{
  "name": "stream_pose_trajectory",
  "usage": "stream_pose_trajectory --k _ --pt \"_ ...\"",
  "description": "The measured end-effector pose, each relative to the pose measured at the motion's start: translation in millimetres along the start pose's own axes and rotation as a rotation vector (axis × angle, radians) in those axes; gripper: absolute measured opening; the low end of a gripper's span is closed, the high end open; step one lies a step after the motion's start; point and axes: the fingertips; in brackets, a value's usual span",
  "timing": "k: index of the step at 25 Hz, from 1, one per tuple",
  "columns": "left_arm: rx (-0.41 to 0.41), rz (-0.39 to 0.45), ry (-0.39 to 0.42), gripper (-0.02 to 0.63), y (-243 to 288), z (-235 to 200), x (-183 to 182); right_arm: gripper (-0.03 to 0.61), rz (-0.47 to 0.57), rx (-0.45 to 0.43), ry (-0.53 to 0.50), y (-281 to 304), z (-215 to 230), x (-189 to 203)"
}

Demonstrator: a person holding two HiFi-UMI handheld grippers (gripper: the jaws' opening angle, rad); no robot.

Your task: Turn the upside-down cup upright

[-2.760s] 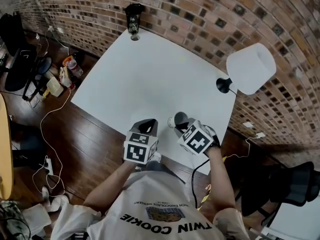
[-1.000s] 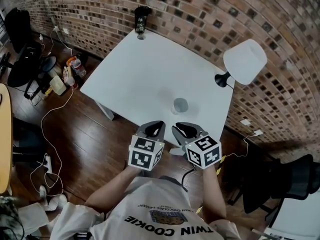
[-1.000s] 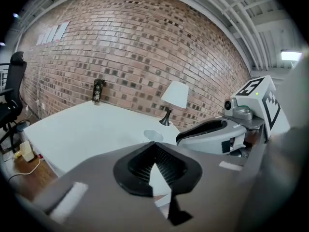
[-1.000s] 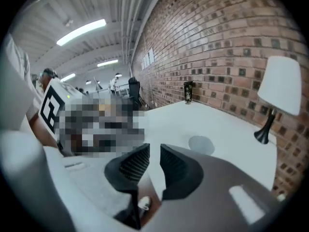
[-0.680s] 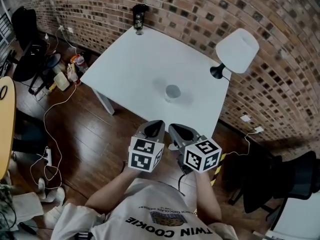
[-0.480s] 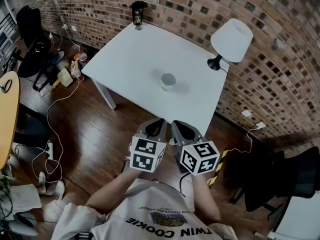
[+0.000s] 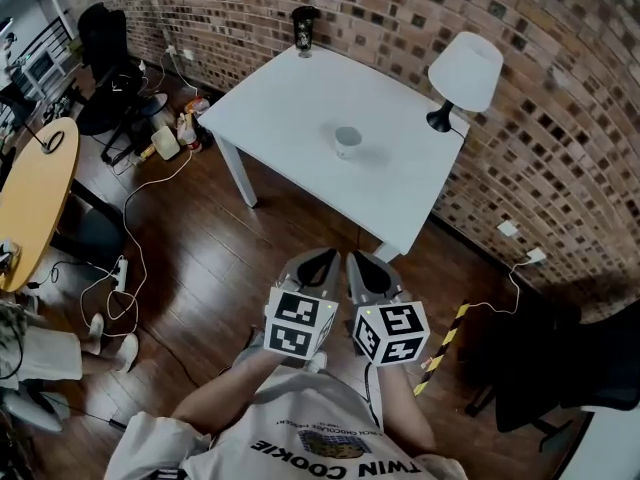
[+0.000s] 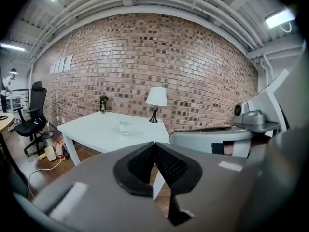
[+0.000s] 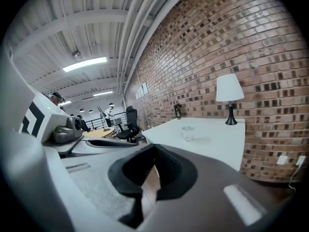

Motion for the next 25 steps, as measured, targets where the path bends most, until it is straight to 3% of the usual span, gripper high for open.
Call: stream_pose_trajectory --k 14,25 --pt "0.037 -0.036 -0.034 0.003 -36.1 -3.9 24.8 0.002 -0.023 0.061 0.009 -13.5 -33.5 15.0" --pt "0.056 -0.019 -0.061 0.003 -56.4 -17.8 26.1 0.002 -0.052 0.049 -0.003 -8.2 -60.6 19.3"
Point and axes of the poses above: the fingertips, and each gripper's own axes: y forward along the fingers, z to its right, x out of its underside, and after that the axes turned 7 degrees about -y, right-handed
